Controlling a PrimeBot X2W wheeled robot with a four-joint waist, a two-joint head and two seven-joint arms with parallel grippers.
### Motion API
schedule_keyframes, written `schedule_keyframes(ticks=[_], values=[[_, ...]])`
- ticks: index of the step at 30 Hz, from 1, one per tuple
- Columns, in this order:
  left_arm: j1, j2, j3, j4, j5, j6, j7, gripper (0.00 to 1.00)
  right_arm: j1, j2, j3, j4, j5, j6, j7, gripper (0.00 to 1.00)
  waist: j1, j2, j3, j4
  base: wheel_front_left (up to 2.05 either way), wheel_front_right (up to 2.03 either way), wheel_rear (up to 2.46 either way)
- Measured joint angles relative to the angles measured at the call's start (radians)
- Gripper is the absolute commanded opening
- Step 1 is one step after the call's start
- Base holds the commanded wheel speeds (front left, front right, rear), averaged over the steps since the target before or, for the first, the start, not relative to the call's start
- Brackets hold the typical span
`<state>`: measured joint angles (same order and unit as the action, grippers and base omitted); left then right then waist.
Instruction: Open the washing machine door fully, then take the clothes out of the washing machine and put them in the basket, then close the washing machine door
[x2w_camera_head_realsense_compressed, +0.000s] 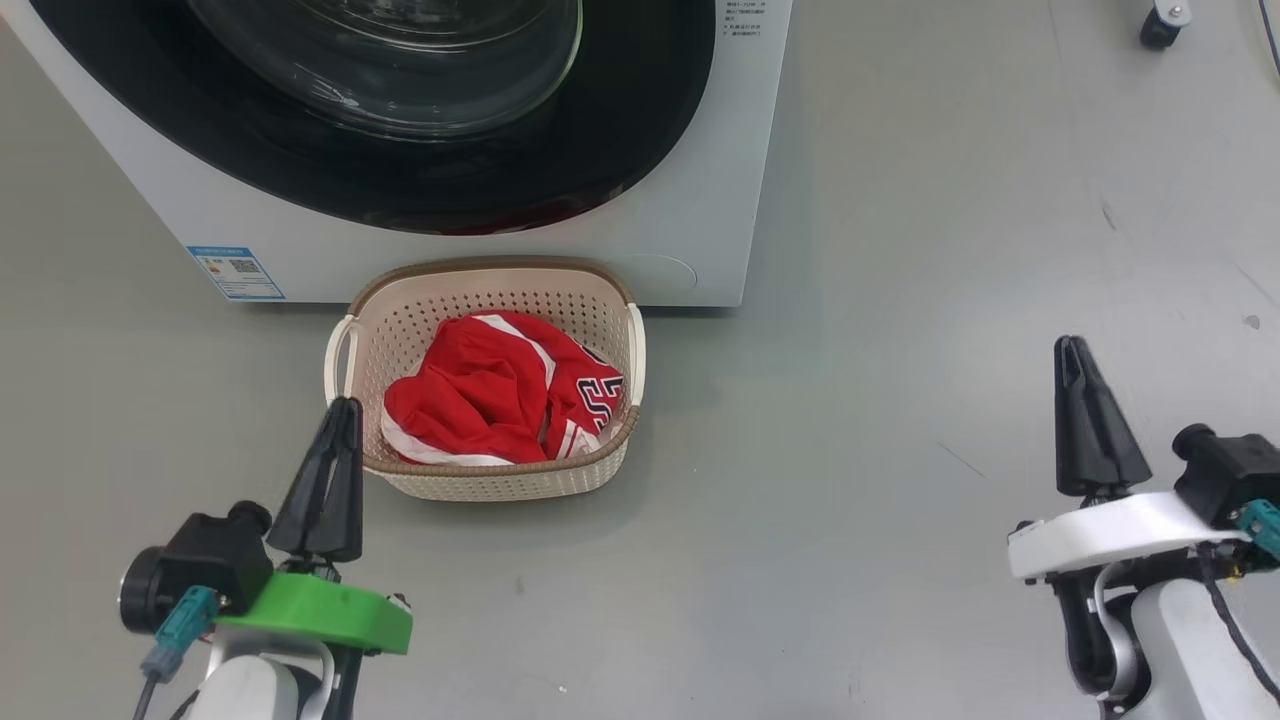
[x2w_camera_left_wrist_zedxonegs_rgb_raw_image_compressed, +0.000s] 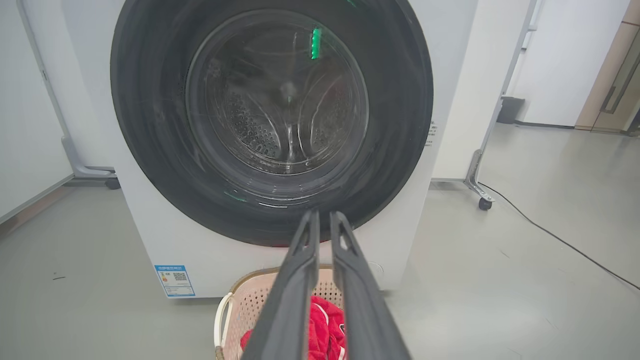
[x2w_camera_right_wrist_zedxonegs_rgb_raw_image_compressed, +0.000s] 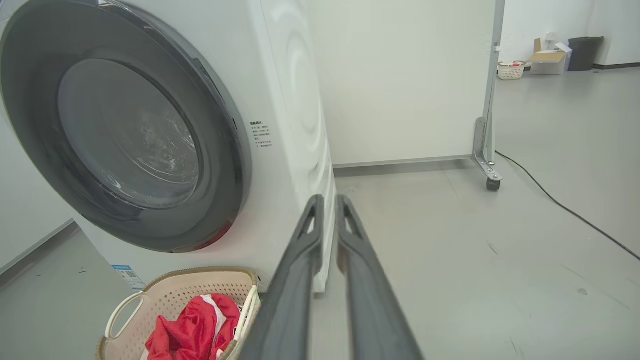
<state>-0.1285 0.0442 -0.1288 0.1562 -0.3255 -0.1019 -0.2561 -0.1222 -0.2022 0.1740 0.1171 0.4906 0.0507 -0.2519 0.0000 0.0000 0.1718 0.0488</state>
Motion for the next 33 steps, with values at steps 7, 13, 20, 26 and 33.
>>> schedule_keyframes(ticks=[7, 13, 20, 26, 33], values=[[0.018, -0.004, -0.005, 0.02, -0.033, 0.0, 0.001, 0.0, 0.028, 0.018, 0.004, 0.02, 0.032, 0.0, 0.0, 0.0, 0.0, 0.0, -0.003, -0.001, 0.0, 0.0, 0.0], [0.031, -0.004, -0.005, 0.018, -0.112, 0.0, 0.01, 0.0, 0.029, 0.026, -0.007, 0.02, 0.114, 0.001, 0.019, 0.0, 0.0, 0.0, -0.015, -0.004, 0.0, 0.0, 0.0], [0.032, -0.004, 0.007, 0.019, -0.239, 0.0, 0.041, 0.0, 0.03, 0.04, -0.031, 0.024, 0.209, 0.009, 0.046, 0.0, 0.0, 0.0, -0.031, -0.009, 0.0, 0.0, 0.0], [0.032, -0.004, 0.022, 0.022, -0.32, 0.0, 0.063, 0.0, 0.03, 0.045, -0.046, 0.03, 0.277, 0.01, 0.067, 0.0, 0.0, 0.0, -0.041, -0.012, 0.0, 0.0, 0.0], [0.032, -0.003, 0.031, 0.026, -0.41, 0.0, 0.089, 0.0, 0.03, 0.049, -0.066, 0.04, 0.358, 0.012, 0.09, 0.0, 0.0, 0.0, -0.053, -0.015, 0.0, 0.0, 0.0]])
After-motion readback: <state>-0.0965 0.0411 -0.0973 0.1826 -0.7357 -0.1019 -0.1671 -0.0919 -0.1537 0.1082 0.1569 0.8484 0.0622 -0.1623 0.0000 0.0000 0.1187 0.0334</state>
